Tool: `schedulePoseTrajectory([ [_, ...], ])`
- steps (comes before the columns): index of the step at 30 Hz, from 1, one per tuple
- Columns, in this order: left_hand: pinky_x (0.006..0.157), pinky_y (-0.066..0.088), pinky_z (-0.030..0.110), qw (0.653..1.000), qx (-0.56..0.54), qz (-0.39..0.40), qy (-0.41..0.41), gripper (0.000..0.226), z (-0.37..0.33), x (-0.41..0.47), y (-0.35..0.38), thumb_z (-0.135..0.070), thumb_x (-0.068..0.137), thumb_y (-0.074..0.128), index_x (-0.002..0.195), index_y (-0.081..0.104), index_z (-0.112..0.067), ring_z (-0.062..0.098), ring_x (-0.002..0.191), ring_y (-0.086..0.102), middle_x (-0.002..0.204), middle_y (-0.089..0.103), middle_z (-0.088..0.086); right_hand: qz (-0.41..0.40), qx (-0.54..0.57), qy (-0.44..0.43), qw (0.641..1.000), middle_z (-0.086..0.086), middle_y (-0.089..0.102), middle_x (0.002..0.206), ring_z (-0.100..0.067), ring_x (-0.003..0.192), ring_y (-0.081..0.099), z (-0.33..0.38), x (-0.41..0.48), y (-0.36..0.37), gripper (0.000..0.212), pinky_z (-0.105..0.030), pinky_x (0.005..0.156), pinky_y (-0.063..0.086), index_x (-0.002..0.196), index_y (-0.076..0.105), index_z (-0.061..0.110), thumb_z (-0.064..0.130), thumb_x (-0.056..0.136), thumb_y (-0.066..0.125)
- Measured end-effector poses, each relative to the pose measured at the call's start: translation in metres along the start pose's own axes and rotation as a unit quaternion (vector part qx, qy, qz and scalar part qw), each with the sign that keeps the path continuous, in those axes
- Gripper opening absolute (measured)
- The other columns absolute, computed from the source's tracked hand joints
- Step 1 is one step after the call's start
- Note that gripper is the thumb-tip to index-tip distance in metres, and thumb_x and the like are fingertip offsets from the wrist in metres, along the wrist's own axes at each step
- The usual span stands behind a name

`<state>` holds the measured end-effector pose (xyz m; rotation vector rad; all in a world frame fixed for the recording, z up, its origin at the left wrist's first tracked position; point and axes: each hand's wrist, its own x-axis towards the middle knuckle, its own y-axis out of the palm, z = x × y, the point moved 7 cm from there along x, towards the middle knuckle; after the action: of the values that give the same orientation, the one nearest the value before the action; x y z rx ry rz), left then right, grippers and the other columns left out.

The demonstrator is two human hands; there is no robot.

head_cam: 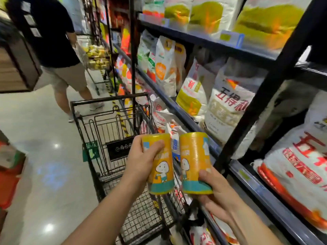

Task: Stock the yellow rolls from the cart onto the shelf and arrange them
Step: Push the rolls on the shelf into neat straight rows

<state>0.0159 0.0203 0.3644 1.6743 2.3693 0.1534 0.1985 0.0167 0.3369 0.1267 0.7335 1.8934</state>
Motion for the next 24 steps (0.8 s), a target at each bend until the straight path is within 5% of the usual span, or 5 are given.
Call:
schedulePoseTrajectory([
  [3, 0.063, 0.061, 0.04, 0.999, -0.013, 0.039, 0.008, 0.023, -0.011, -0.01, 0.038, -0.021, 0.088, 0.069, 0.104, 0.054, -0.016, 0.026, 0.073, 0.071, 0.095, 0.071, 0.014, -0.029, -0.007, -0.022, 0.999, -0.019, 0.071, 0.114, -0.034, 0.093, 0.072, 0.021, -0.028, -0.016, 0.12, -0.048, 0.075, 0.061, 0.133, 0.051, 0.012, 0.025, 0.026, 0.103],
  [9, 0.075, 0.06, 0.048, 0.992, -0.005, 0.117, 0.04, 0.029, -0.025, -0.05, 0.118, -0.025, 0.086, 0.07, 0.109, 0.054, -0.018, 0.029, 0.081, 0.071, 0.097, 0.069, 0.015, -0.082, 0.0, -0.093, 0.992, -0.024, 0.068, 0.119, -0.041, 0.1, 0.069, 0.065, -0.1, -0.054, 0.117, -0.06, 0.089, 0.053, 0.134, 0.051, 0.01, 0.023, 0.03, 0.102],
  [14, 0.073, 0.06, 0.046, 0.983, 0.002, 0.163, 0.084, 0.034, -0.043, -0.107, 0.19, -0.028, 0.083, 0.074, 0.107, 0.054, -0.016, 0.03, 0.083, 0.072, 0.099, 0.069, 0.015, -0.101, -0.053, -0.158, 0.981, -0.019, 0.071, 0.113, -0.034, 0.096, 0.072, 0.11, -0.181, -0.078, 0.1, -0.044, 0.075, 0.061, 0.124, 0.059, 0.012, 0.031, 0.034, 0.1],
  [18, 0.07, 0.06, 0.045, 0.973, -0.01, 0.2, 0.114, 0.03, -0.056, -0.165, 0.242, -0.026, 0.086, 0.071, 0.107, 0.054, -0.014, 0.028, 0.08, 0.073, 0.092, 0.07, 0.011, -0.107, -0.064, -0.212, 0.969, -0.014, 0.075, 0.104, -0.028, 0.087, 0.074, 0.141, -0.257, -0.099, 0.056, -0.035, 0.067, 0.06, 0.115, 0.062, 0.013, 0.004, 0.061, 0.075],
  [24, 0.065, 0.057, 0.042, 0.952, -0.028, 0.256, 0.168, 0.035, -0.08, -0.264, 0.311, -0.031, 0.069, 0.077, 0.092, 0.053, -0.021, 0.023, 0.072, 0.071, 0.076, 0.068, -0.001, -0.105, -0.111, -0.298, 0.942, -0.015, 0.07, 0.119, -0.031, 0.106, 0.069, 0.168, -0.37, -0.125, 0.071, -0.039, 0.079, 0.059, 0.128, 0.056, 0.02, 0.012, 0.06, 0.076],
])
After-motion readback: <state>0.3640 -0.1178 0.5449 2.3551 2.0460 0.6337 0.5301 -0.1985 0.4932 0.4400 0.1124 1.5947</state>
